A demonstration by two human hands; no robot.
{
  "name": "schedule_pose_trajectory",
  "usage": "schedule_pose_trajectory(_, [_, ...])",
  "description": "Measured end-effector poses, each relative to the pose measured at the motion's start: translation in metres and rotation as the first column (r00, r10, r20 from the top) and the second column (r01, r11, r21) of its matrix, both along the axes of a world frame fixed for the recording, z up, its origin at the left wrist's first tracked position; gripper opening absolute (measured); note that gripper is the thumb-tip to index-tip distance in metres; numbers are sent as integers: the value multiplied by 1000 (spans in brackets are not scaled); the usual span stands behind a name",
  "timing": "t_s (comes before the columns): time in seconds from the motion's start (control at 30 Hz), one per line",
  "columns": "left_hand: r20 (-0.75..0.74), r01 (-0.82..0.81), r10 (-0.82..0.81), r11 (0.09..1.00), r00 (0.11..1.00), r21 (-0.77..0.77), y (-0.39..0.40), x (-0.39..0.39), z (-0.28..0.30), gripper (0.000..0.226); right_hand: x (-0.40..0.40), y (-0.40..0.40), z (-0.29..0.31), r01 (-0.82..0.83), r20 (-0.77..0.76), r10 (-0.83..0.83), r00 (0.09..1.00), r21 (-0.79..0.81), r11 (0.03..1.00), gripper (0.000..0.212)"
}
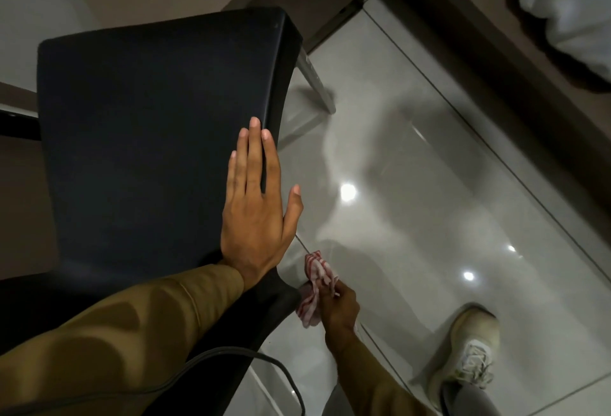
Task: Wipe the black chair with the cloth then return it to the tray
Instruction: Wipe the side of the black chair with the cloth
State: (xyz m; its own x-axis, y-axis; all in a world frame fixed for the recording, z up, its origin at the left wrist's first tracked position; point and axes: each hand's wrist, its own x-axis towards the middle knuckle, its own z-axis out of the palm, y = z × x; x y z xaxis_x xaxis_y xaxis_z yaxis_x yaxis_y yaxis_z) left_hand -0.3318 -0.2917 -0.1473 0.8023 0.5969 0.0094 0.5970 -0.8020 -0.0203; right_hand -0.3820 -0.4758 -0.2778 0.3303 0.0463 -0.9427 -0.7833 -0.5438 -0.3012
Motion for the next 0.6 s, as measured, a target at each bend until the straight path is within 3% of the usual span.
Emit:
schedule_pose_trajectory(0.17, [5,8,-8,1000,1000,23,1,-1,-3,79,1,9,-4,11,-26,-12,1000,-39,999,27])
schedule_pose_trajectory(0.27, [-6,11,-11,999,1000,40,0,-1,-2,80,4,4,27,-43,73,41,997,35,998,23])
schedule_pose_trajectory(0.37, [-38,3,-2,999,999,35,-2,-1,1,82,14,-4,58,-90,69,81,994,126,988,28])
schedule_pose_trajectory(0.47, [-78,-2,4,1000,997,18,-4,1,8,83,34,-8,81,-29,24,24,999,231,972,30])
schedule_pose_trajectory(0.6, [-59,-47,45,998,997,-33,0,8,23,79,71,11,96,100,49,-110,993,171,980,35])
